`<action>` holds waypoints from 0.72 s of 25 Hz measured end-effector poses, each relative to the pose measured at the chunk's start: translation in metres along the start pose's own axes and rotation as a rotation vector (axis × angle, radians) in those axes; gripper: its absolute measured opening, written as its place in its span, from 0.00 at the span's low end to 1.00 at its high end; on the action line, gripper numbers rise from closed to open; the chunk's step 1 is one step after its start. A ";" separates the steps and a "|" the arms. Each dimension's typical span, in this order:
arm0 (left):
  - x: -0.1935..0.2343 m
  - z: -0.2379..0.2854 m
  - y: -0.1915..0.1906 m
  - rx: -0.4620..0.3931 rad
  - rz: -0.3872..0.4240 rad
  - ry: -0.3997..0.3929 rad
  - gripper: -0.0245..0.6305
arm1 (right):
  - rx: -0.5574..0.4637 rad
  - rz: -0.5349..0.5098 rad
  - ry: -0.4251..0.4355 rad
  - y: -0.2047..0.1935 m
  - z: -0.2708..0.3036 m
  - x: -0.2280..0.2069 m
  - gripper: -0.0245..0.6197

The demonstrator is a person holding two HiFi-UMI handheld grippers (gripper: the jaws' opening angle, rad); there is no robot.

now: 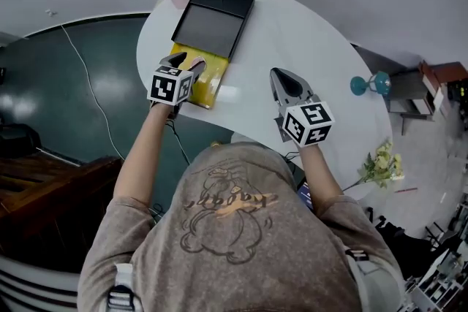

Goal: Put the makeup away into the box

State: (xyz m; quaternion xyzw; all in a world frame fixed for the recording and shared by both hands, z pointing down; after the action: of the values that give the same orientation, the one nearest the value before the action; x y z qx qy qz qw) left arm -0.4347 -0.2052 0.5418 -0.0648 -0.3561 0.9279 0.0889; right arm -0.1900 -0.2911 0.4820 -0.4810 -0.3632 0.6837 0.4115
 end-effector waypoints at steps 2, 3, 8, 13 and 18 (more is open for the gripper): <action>0.000 -0.016 0.005 -0.040 -0.018 0.001 0.43 | 0.002 -0.016 0.009 0.004 0.002 0.004 0.04; 0.001 -0.024 0.007 -0.060 -0.031 0.002 0.43 | 0.004 -0.025 0.014 0.007 0.003 0.006 0.04; 0.007 -0.065 0.008 -0.151 -0.108 0.004 0.43 | 0.000 -0.054 0.035 0.017 0.010 0.021 0.04; 0.016 -0.105 0.004 -0.245 -0.184 0.007 0.43 | 0.012 -0.096 0.068 0.019 0.020 0.041 0.04; 0.027 -0.142 -0.004 -0.319 -0.244 0.032 0.43 | 0.018 -0.119 0.107 0.022 0.031 0.061 0.04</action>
State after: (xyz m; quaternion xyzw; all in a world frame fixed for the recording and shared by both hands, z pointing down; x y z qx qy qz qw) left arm -0.4342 -0.1047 0.4387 -0.0490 -0.5024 0.8409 0.1951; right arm -0.2360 -0.2471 0.4491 -0.4905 -0.3624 0.6347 0.4746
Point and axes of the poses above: the fingertips, and each gripper's own axes: z forward along the fingers, x to its left, y out of its top, the point moved 4 cm from there along -z, backward along the fingers, and after that the axes turned 15 degrees about y, right-handed, at the moved point
